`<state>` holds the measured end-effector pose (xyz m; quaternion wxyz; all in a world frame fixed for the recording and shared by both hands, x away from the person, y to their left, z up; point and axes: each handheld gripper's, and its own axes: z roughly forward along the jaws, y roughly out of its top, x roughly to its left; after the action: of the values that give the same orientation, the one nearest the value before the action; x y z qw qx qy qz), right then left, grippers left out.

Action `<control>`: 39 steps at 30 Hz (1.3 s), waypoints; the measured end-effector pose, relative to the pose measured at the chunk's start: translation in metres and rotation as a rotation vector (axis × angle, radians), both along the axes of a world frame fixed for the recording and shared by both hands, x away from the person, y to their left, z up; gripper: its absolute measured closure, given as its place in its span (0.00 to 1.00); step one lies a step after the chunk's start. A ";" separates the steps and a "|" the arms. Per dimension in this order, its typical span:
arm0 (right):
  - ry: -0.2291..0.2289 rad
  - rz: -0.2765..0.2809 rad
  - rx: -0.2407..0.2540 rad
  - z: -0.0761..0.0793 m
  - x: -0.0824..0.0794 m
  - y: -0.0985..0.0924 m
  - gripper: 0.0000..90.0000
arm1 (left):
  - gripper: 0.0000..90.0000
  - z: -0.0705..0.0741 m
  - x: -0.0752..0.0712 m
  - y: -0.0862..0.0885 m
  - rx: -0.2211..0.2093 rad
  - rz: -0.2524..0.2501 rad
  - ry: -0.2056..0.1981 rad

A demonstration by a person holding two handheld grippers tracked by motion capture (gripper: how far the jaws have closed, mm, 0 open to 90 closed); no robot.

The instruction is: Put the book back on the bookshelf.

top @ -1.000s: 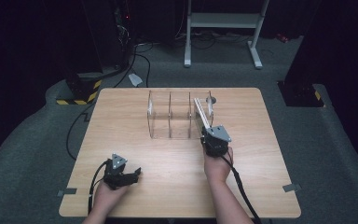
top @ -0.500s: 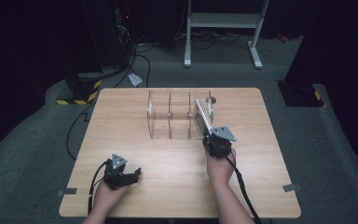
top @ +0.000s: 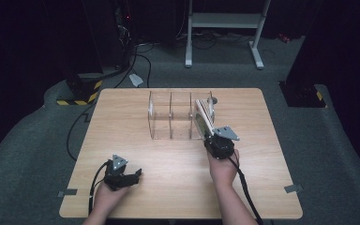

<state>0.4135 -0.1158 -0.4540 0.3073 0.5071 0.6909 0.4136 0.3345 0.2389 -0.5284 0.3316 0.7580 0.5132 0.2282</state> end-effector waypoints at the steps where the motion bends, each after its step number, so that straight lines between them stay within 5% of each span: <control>1: 0.006 0.004 0.008 0.001 0.001 -0.001 0.69 | 0.21 0.000 0.000 0.000 0.000 0.000 0.000; 8: 0.007 0.000 -0.009 0.003 0.002 0.000 0.83 | 0.21 0.000 0.000 0.000 0.000 0.000 0.000; 17: -0.046 -0.039 -0.043 0.003 0.000 0.012 0.84 | 0.21 0.000 0.000 0.000 -0.002 0.001 -0.001; 28: -0.091 -0.118 -0.017 0.007 0.007 0.015 0.84 | 0.21 0.000 0.000 0.000 -0.001 0.000 -0.001; 39: -0.106 -0.134 -0.010 0.001 0.009 0.019 0.83 | 0.21 0.000 0.000 0.000 -0.001 0.000 -0.002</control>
<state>0.4221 -0.0971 -0.4529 0.3732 0.5280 0.6401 0.4149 0.3343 0.2388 -0.5285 0.3324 0.7576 0.5132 0.2286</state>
